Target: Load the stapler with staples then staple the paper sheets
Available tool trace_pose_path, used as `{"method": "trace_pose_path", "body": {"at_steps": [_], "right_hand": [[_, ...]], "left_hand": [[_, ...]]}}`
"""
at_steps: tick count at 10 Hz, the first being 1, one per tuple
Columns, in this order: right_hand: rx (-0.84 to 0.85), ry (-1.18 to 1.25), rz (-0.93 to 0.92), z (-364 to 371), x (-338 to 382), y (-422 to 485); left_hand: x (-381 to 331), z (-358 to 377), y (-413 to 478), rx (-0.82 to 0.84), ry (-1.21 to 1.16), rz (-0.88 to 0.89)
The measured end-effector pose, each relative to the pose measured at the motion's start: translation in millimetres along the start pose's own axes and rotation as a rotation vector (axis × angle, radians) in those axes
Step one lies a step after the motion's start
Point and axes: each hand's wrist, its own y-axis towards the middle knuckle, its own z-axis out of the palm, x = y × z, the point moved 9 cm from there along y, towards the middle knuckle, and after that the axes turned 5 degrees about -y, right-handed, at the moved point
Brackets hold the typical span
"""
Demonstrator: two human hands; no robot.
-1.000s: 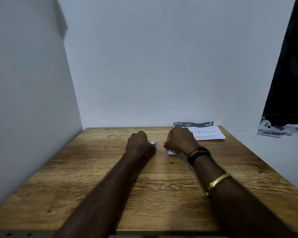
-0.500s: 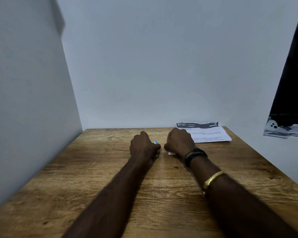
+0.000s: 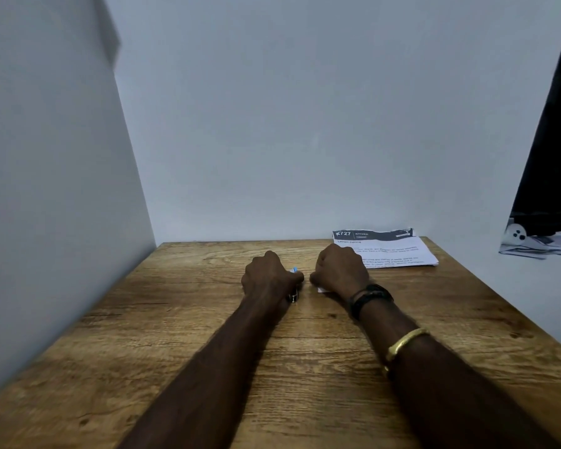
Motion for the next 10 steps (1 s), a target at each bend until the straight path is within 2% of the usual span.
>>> {"method": "trace_pose_path", "body": {"at_steps": [5, 7, 8, 10], "right_hand": [[-0.008, -0.020, -0.014, -1, -2, -1], [-0.038, 0.032, -0.102, -13, 9, 1], [-0.168, 0.019, -0.189, -35, 20, 1], [-0.590, -0.039, -0.348, -91, 36, -21]], "left_hand": [[-2, 0, 0, 0.011, 0.088, 0.008], [-15, -11, -3, -0.100, 0.160, 0.108], [-37, -32, -8, -0.283, 0.069, 0.279], [-74, -67, -26, -0.572, 0.080, 0.621]]}}
